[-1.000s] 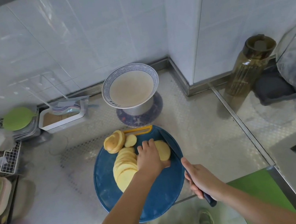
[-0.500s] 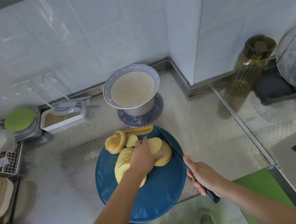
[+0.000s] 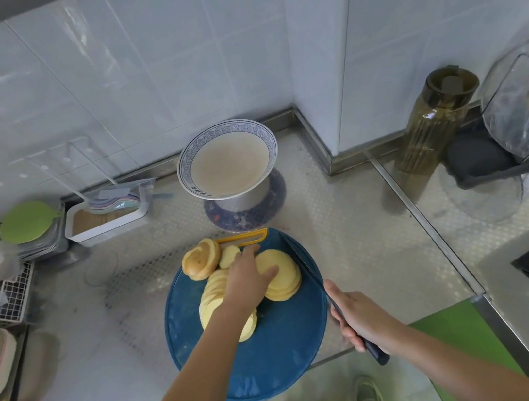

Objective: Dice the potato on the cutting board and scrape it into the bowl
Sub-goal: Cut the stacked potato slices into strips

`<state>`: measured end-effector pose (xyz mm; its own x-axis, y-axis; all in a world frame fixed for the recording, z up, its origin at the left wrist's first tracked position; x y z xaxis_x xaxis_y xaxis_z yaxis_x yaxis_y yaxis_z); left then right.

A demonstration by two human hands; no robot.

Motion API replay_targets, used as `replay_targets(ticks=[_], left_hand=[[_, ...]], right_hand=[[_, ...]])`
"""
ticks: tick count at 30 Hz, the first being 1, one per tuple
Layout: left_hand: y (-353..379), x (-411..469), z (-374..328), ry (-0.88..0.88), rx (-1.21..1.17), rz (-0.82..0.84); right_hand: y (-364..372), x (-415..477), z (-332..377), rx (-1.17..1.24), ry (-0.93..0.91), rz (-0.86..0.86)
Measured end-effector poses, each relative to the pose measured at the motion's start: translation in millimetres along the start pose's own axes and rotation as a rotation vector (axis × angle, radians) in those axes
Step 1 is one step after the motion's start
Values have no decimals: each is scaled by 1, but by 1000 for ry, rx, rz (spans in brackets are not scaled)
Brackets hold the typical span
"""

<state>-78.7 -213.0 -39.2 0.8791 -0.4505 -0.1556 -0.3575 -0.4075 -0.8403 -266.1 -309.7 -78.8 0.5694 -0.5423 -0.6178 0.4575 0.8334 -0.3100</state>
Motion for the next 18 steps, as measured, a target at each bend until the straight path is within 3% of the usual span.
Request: replay_targets(ticks=[4,12,15,18], left_hand=[[17,-8,-12,163,246,105],[28,-14,-16,207,309,107],[27,-13,-15,33,245,170],[20,-2,-12,-94,361,206]], right_hand=[[-1,0,-1,16,2,-3],[0,3,-2,8,0,3],[1,4,-2,0,-7,0],[2,2,-2,8,2,2]])
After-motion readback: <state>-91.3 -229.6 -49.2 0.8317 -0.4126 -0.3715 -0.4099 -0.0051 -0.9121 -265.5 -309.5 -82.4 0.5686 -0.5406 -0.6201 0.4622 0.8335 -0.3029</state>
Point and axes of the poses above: each hand's wrist, its own x-axis towards the middle knuckle, its own y-axis out of the palm, z = x × y, the point moved 6 cm from there along x, towards the middle knuckle, and after that the axes turned 15 degrees about -z, right-handed, at the moved point
